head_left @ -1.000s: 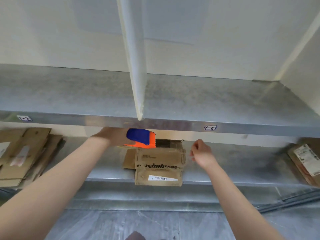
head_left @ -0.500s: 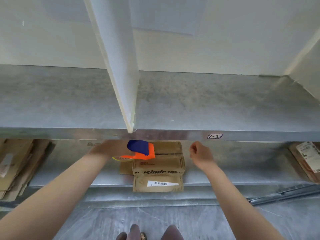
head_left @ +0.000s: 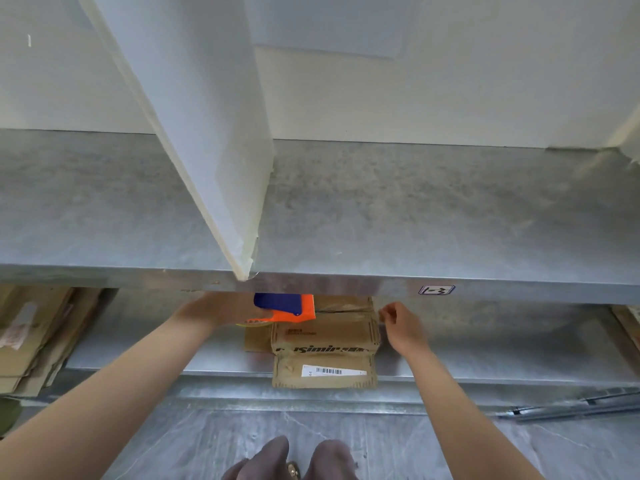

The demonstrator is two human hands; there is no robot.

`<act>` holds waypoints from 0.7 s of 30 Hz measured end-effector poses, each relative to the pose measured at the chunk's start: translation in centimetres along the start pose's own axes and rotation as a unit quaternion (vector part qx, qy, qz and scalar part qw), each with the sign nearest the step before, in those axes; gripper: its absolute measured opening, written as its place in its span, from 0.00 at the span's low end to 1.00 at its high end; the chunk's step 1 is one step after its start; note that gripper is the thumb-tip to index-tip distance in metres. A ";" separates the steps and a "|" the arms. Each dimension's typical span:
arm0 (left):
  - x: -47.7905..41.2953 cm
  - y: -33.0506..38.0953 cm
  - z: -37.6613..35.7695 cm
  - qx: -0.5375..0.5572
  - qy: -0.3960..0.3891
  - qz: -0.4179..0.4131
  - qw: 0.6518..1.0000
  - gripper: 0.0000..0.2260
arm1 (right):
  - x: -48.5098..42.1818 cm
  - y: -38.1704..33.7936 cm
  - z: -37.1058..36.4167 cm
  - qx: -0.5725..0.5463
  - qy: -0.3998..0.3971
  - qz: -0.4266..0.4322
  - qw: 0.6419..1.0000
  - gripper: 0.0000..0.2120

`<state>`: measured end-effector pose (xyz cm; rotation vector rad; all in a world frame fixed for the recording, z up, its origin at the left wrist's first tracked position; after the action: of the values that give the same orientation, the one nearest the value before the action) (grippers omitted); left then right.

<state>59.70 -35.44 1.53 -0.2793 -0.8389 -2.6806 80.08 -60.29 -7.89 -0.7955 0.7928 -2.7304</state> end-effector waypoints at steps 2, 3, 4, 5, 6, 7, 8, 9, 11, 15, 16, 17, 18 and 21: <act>-0.1 -0.2 -0.3 0.015 0.009 0.001 1.000 0.09 | 0.0 0.1 -0.7 -0.028 -0.003 -0.004 1.000 0.07; -0.2 -0.4 -0.5 0.031 0.009 0.003 0.999 0.10 | 0.1 0.1 -1.0 -0.046 0.000 -0.007 0.999 0.06; -0.2 -0.6 -0.5 0.047 0.015 0.003 0.999 0.12 | 0.3 0.2 -1.1 -0.066 0.005 -0.010 0.998 0.05; -0.1 -0.6 -0.4 0.054 0.020 0.006 0.998 0.14 | 0.6 0.3 -1.0 -0.085 0.012 -0.015 0.996 0.05; -0.1 -0.6 -0.3 0.057 0.023 0.004 0.998 0.14 | 0.8 0.5 -0.8 -0.106 0.019 -0.021 0.994 0.06; -0.1 -0.5 -0.2 0.055 0.025 0.002 0.998 0.14 | 1.0 0.7 -0.5 -0.123 0.026 -0.027 0.992 0.08; -0.1 -0.4 -0.2 0.048 0.027 -0.005 0.998 0.14 | 1.3 0.9 -0.1 -0.127 0.034 -0.030 0.991 0.10; 0.0 -0.1 -0.1 0.035 0.028 -0.011 0.999 0.13 | 1.4 1.0 0.3 -0.110 0.041 -0.029 0.993 0.10; 0.0 -0.2 -0.1 0.014 0.029 -0.017 0.999 0.13 | 1.8 0.7 0.6 -0.068 0.048 -0.007 0.997 0.04; -0.1 -0.3 -0.1 -0.036 0.027 -0.024 0.999 0.15 | 3.7 -0.7 -0.4 -0.170 -0.030 0.045 0.984 0.13; 0.0 -0.2 0.0 -0.041 0.028 -0.027 0.998 0.15 | 4.3 -1.1 -0.7 -0.187 -0.061 0.057 0.979 0.16; 0.0 0.0 0.0 -0.048 0.029 -0.031 0.998 0.15 | 4.5 -1.3 -1.3 -0.180 -0.092 0.067 0.977 0.19; 0.0 0.0 0.1 -0.050 0.031 -0.035 0.998 0.15 | 4.6 -1.4 -1.9 -0.162 -0.122 0.073 0.976 0.23; 0.2 0.4 0.4 -0.037 0.050 -0.051 0.997 0.16 | 4.4 -1.6 -3.1 -0.052 -0.128 0.084 0.987 0.40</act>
<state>59.75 -35.56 2.13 -0.1207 -0.7422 -2.7977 74.61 -58.94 -7.27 -1.0267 0.9037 -2.3950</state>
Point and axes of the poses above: each hand's wrist, its own x-axis away from the middle knuckle, its own z-axis out of the back of the hand, y = z × x, the point moved 9 cm from there along -x, towards the middle knuckle, and after that the axes turned 12 degrees about -z, right-handed, at the moved point
